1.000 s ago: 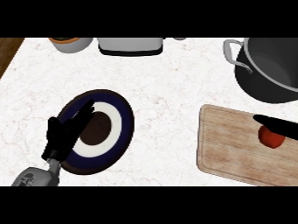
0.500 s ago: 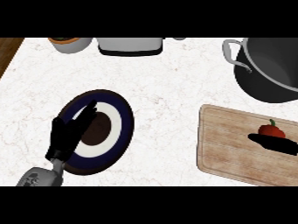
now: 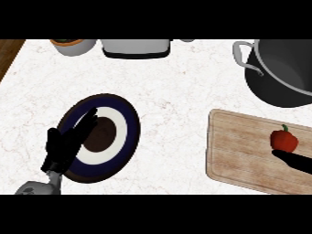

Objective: Pick the bell pepper from the cutting board and place it in the pot

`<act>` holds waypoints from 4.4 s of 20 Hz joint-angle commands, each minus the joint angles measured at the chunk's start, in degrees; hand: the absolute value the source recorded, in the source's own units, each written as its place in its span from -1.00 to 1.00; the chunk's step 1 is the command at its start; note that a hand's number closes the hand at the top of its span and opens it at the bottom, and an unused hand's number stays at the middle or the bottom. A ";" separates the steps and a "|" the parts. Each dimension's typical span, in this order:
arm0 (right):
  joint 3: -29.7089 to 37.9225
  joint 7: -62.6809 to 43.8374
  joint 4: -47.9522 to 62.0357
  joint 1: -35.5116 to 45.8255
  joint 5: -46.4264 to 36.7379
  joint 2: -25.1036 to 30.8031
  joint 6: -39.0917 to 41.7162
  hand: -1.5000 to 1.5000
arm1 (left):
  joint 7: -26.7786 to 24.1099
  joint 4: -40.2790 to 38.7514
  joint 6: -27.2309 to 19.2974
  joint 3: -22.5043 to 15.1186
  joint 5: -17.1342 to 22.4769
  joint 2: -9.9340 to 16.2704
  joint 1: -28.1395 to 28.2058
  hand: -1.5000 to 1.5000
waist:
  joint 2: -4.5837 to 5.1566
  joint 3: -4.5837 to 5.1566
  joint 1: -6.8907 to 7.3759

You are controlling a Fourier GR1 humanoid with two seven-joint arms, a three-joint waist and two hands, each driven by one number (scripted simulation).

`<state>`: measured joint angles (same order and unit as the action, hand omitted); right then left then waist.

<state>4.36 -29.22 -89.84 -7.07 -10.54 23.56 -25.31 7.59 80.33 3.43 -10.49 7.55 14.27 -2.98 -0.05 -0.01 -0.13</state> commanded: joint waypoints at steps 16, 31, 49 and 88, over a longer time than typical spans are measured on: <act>12.19 27.77 18.59 6.90 17.20 -11.34 7.05 -1.00 | -0.99 -4.27 1.73 2.50 -4.05 -4.92 -2.73 0.00 | 0.07 0.00 0.09; 15.39 51.56 41.05 13.68 17.99 -14.38 11.53 1.00 | -0.52 -2.53 3.03 4.11 -3.97 -4.22 -2.30 0.00 | 0.26 -0.12 0.56; 9.73 69.23 44.71 20.69 15.62 22.31 63.01 1.00 | -0.49 -1.74 4.27 2.05 -4.64 -5.10 -3.23 0.00 | 1.82 -1.04 4.17; -14.20 84.48 59.43 51.25 -14.67 29.99 35.40 1.00 | 1.02 -5.14 3.24 2.08 -6.17 -7.28 -8.74 0.00 | 1.77 -0.20 5.15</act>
<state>-6.02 51.69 -32.05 40.40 -19.13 55.47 14.26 8.94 76.66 7.38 -9.12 1.57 7.55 -10.08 1.75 -0.29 5.79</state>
